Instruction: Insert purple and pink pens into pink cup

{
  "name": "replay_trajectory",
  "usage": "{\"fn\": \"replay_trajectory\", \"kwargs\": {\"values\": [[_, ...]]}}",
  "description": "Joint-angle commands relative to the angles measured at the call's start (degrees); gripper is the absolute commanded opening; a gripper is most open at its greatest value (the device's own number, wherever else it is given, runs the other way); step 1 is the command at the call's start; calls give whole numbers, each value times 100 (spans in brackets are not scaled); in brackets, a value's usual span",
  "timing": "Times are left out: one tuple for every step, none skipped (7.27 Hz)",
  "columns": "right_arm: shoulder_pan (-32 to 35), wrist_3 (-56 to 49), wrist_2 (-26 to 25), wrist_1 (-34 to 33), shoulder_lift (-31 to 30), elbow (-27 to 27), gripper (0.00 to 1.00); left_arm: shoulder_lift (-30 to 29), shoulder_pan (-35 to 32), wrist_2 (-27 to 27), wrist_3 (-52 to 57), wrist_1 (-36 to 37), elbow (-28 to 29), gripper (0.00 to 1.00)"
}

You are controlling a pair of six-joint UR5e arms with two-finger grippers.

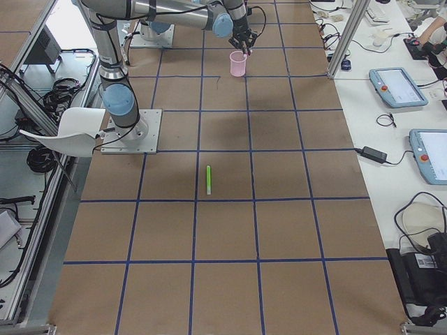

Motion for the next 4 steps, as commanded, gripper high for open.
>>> {"fn": "replay_trajectory", "kwargs": {"values": [[475,86,-368,20,269,-95,3,274,-493,-6,-55,11,124,0],[599,-1,-448,28,418,-86,5,336,-548,11,-82,3,115,0],[644,-10,-536,37,463,-86,5,345,-583,12,-73,3,123,0],[679,-37,-536,37,507,-86,7,362,-584,3,-82,3,115,0]]}}
